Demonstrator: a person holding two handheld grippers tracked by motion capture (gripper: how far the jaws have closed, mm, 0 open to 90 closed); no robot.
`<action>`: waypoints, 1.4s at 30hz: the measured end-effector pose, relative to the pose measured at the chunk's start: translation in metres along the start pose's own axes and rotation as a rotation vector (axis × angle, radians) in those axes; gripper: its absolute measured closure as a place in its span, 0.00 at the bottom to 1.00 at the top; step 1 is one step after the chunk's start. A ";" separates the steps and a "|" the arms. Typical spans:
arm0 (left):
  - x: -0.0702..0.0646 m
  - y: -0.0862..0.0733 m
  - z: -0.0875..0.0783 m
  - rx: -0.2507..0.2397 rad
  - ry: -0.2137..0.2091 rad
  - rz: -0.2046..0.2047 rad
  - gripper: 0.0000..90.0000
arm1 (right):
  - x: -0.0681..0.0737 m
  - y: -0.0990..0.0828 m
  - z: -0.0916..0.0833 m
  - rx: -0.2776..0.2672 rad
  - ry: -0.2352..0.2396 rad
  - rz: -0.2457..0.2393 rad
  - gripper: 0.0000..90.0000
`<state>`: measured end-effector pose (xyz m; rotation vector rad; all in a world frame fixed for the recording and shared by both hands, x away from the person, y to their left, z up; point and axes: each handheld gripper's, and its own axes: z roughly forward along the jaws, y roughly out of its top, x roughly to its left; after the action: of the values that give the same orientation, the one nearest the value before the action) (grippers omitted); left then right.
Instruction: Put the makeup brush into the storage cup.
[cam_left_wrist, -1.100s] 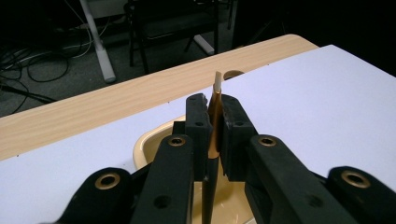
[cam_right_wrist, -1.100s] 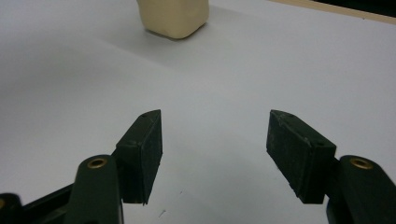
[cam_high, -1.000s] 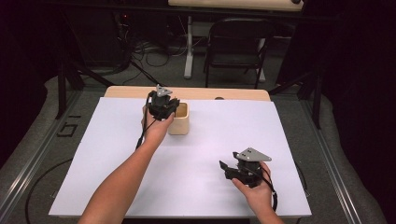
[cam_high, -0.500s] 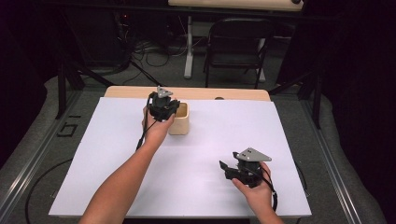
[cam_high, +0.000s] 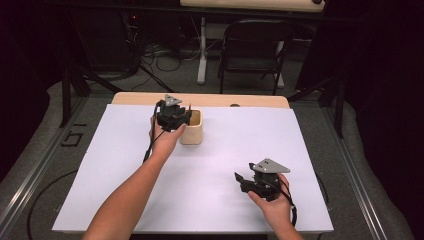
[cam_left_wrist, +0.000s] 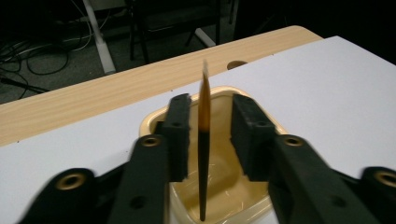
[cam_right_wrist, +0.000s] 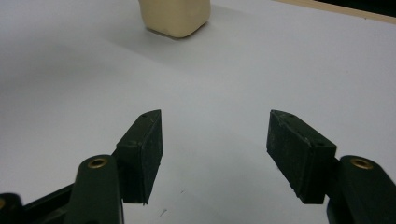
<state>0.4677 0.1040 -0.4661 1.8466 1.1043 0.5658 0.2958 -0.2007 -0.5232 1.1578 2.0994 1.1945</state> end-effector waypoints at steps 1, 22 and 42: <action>0.001 0.000 -0.001 0.003 -0.003 -0.004 0.69 | 0.000 0.000 0.000 -0.001 0.000 0.000 0.40; 0.005 -0.004 -0.017 -0.031 -0.026 0.021 0.34 | 0.003 0.001 0.000 -0.001 -0.001 -0.006 0.39; 0.004 -0.011 -0.044 -0.017 -0.050 0.044 0.33 | 0.003 0.002 0.001 -0.005 -0.004 -0.012 0.36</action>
<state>0.4330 0.1298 -0.4537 1.8640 1.0248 0.5495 0.2954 -0.1969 -0.5225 1.1434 2.0960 1.1901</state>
